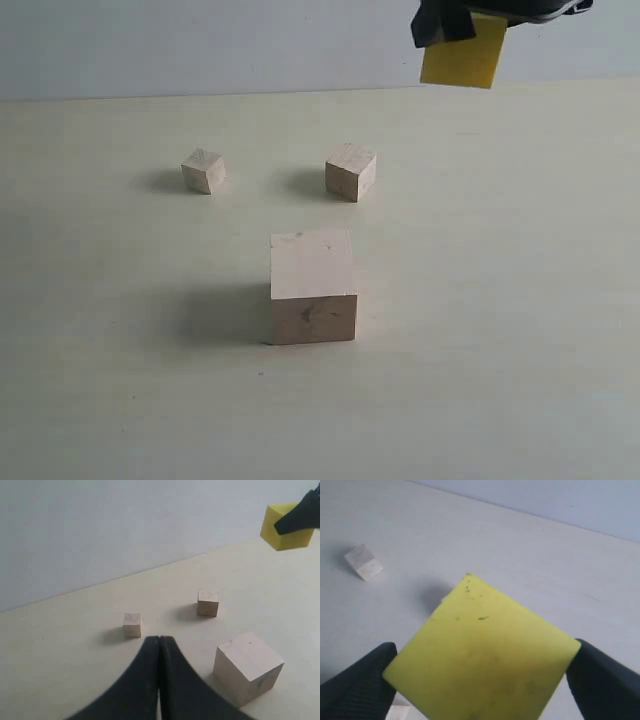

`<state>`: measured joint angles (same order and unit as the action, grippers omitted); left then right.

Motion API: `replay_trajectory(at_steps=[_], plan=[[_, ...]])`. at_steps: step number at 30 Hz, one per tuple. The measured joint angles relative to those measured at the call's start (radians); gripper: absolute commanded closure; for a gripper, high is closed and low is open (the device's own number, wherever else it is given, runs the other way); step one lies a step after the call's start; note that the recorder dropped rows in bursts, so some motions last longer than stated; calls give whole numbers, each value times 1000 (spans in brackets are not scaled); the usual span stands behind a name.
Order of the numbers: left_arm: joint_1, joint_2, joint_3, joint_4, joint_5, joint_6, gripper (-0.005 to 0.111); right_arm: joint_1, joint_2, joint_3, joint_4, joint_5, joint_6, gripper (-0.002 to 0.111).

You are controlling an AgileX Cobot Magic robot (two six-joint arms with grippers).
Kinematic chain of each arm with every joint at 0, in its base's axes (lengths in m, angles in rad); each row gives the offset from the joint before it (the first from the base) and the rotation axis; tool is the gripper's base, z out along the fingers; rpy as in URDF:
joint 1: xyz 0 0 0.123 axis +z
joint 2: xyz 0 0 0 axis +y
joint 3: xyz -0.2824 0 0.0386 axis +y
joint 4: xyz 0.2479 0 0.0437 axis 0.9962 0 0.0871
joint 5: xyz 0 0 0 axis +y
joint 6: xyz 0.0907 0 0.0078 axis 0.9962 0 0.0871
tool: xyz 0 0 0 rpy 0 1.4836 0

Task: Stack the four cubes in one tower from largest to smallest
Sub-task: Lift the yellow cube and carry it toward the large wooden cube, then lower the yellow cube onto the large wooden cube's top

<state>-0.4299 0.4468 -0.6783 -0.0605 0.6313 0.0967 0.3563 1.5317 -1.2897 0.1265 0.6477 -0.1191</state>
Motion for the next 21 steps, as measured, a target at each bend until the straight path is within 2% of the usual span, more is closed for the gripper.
replay_trajectory(at_steps=[7,14,18,21], plan=[[0,-123,0,0,100,0,107,156,-64,114,9,-54,-3,108],[0,-210,2,0,143,0,107,320,-64,209,28,-140,0,108],[0,-223,53,0,143,0,107,379,-64,293,31,-244,0,108],[0,-224,86,0,143,0,107,387,-64,330,31,-287,0,108]])
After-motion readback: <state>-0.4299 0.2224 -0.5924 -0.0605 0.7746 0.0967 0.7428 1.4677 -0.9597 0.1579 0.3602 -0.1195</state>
